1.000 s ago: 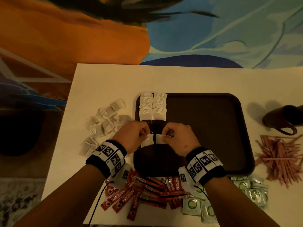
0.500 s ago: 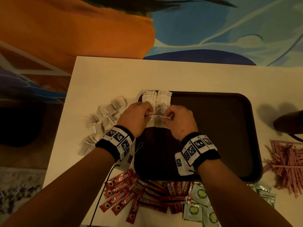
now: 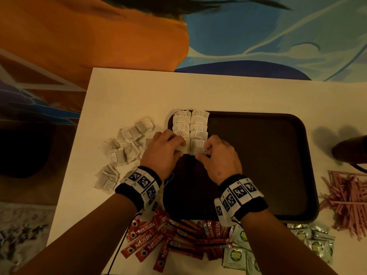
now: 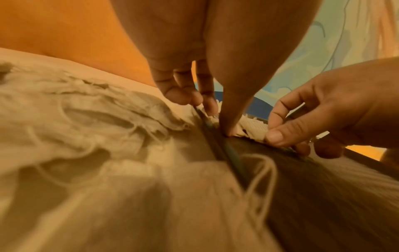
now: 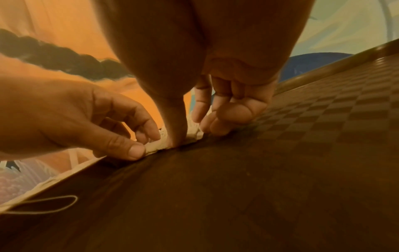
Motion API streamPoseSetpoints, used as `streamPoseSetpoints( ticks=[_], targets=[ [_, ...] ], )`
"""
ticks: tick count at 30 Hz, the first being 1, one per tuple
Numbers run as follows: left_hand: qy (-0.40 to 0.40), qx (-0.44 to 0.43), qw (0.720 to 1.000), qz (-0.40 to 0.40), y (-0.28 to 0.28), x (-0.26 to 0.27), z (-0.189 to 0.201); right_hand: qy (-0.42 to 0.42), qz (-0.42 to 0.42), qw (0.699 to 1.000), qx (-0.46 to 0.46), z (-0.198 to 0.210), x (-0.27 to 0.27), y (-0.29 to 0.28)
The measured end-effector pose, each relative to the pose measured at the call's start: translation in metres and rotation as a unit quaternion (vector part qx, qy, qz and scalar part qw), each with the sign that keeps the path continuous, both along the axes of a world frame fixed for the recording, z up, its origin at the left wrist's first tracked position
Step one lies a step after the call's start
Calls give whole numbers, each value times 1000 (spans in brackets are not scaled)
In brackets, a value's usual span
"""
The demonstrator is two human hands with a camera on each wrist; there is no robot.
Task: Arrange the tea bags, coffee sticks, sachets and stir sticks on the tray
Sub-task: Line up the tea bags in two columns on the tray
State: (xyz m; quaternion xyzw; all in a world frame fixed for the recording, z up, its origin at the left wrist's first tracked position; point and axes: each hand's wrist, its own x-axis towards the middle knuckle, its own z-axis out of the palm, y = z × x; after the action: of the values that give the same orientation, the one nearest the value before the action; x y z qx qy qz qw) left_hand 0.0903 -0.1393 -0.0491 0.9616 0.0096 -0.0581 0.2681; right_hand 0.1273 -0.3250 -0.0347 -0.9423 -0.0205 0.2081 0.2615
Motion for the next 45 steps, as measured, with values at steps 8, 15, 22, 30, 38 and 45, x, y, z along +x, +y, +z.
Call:
streamPoseSetpoints(
  ticks=[8, 15, 22, 30, 38, 45],
  targets=[
    [-15, -10, 1000, 14, 4, -2, 0, 7, -17, 1000, 13, -1, 1, 5],
    [-9, -10, 1000, 18, 3, -3, 2, 8, -25, 1000, 10, 0, 1, 6],
    [-16, -25, 999, 37, 18, -17, 15, -22, -28, 999, -1, 12, -4, 8],
    [-27, -60, 990, 122, 68, -51, 31, -59, 45, 996, 57, 33, -25, 46],
    [47, -27, 979, 195, 123, -115, 37, 33, 200, 978, 47, 25, -73, 101],
    [97, -19, 973, 207, 143, -150, 19, -17, 244, 960, -137, 16, -87, 115]
  ],
)
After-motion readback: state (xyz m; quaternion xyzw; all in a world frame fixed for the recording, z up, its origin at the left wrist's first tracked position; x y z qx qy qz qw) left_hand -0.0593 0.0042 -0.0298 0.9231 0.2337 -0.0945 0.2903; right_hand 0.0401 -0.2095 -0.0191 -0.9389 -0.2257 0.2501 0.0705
